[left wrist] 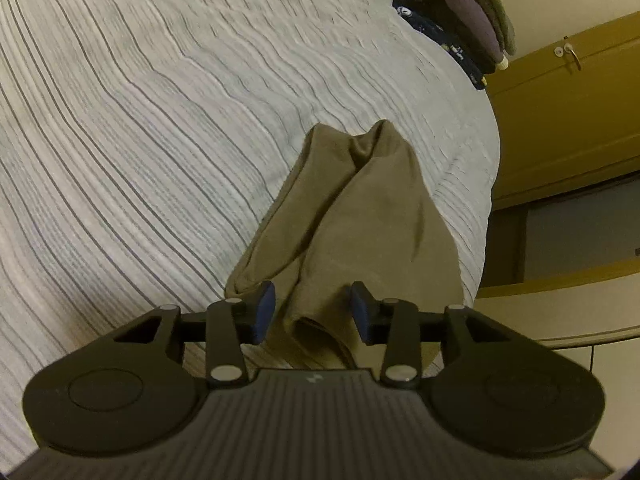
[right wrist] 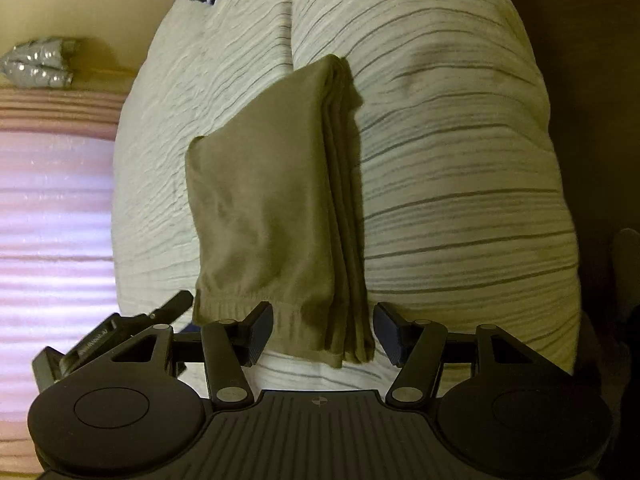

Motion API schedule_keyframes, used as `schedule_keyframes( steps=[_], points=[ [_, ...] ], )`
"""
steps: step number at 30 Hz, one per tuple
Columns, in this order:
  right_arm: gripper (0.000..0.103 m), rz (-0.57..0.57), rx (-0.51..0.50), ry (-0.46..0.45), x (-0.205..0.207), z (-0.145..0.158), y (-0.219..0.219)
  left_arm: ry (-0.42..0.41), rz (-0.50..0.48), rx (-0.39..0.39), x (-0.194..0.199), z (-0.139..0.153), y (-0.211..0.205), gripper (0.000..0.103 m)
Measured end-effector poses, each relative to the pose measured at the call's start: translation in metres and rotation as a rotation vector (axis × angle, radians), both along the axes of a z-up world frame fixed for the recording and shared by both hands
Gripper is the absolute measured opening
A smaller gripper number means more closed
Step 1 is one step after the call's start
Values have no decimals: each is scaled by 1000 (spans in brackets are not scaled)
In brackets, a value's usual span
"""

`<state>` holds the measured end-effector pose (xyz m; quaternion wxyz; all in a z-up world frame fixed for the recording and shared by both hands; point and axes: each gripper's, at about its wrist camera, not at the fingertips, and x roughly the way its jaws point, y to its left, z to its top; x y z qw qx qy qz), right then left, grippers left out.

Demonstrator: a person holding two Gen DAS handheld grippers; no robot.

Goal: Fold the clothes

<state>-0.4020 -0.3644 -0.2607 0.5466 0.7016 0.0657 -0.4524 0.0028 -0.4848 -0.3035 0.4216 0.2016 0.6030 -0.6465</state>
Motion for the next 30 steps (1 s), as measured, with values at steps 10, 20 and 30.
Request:
schedule_keyframes(
  steps=[10, 20, 30],
  points=[
    [20, 112, -73, 120, 14, -21, -6, 39, -53, -132, 13, -17, 28, 11],
    [61, 98, -135, 132, -44, 15, -45, 1, 84, -139, 29, 15, 6, 20],
    [62, -281, 99, -223, -104, -34, -126, 3, 18, -84, -37, 7, -120, 38]
  ],
)
